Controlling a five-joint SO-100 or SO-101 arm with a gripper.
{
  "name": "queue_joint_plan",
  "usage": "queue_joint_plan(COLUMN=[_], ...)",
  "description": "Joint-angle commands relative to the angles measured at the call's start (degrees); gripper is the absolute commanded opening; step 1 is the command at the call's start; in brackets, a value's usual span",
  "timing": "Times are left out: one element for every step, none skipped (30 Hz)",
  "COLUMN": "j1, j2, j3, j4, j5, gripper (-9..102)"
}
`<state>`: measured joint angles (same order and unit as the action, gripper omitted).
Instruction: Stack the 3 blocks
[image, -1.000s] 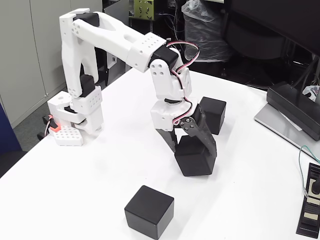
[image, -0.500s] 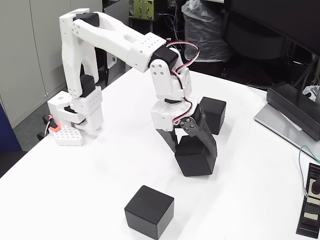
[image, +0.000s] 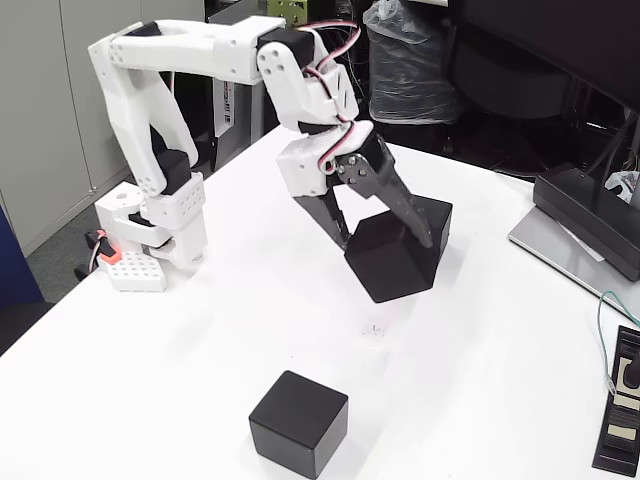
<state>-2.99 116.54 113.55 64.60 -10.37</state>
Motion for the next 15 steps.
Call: queue_joint_plan(j1=[-3.7, -5.2, -6.9, -8.7, -10.7, -12.8, -14.8, -16.5, -18.2, -19.7, -21.1, -22.4, -23.5, -24.2, -24.7], j2=[2.8, 2.8, 2.8, 2.8, 2.7, 2.7, 2.7, 2.7, 2.6, 2.5, 2.5, 2.5, 2.5, 2.0, 1.1], j3=[-6.0, -7.4, -8.9, -10.4, -12.0, -13.4, -14.9, -16.4, -17.7, -18.9, -20.0, -20.8, -21.5, -22.1, -22.6], j4=[3.2, 4.8, 6.3, 7.7, 9.1, 10.4, 11.7, 12.7, 13.8, 14.7, 15.5, 16.3, 17.0, 17.8, 18.4], j5=[-0.1, -0.1, -0.1, 0.1, 0.4, 0.5, 0.6, 0.7, 0.7, 0.7, 0.7, 0.8, 0.8, 0.8, 0.8], gripper=[-1, -1, -1, -1, -1, -1, -1, -1, -1, -1, -1, -1, -1, -1, -1])
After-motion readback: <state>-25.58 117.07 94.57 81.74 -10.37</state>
